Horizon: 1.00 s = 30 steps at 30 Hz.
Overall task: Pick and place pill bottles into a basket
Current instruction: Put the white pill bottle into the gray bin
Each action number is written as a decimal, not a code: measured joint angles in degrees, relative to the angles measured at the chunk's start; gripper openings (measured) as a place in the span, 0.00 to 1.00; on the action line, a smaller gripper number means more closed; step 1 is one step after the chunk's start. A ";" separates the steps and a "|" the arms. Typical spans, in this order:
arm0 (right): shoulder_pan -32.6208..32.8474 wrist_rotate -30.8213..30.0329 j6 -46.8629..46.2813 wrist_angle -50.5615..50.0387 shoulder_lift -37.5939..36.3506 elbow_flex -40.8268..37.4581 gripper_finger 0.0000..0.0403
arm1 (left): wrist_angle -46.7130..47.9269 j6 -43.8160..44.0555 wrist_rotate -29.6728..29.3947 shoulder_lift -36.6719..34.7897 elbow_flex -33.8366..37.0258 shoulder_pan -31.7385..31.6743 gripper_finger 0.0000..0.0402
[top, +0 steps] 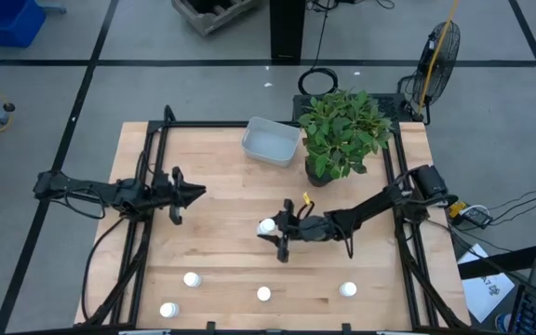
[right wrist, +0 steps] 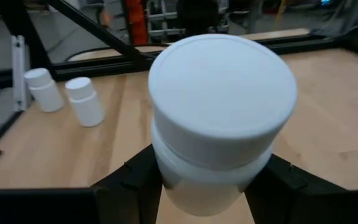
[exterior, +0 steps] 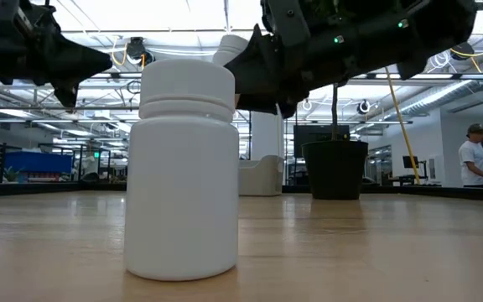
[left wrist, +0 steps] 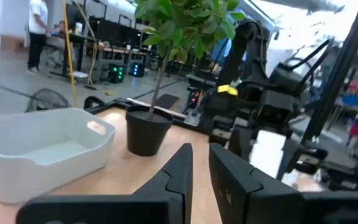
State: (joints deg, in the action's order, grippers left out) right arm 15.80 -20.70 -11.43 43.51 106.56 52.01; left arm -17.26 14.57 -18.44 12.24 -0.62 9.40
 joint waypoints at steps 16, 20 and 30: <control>-1.52 2.96 -2.92 -0.42 0.00 0.02 0.43 | -17.57 5.99 10.96 25.88 -3.90 0.53 0.14; -1.52 2.94 -3.36 -1.47 -0.02 0.02 0.43 | -17.55 2.25 10.76 37.78 -10.55 1.54 0.14; -1.52 2.70 -4.60 -7.14 -0.02 0.02 0.43 | -11.27 -3.54 12.34 55.52 -27.88 2.35 0.14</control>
State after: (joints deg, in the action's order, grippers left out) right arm 14.28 -18.00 -16.03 36.37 106.54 52.03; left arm -28.53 11.03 -6.11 67.77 -28.51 11.75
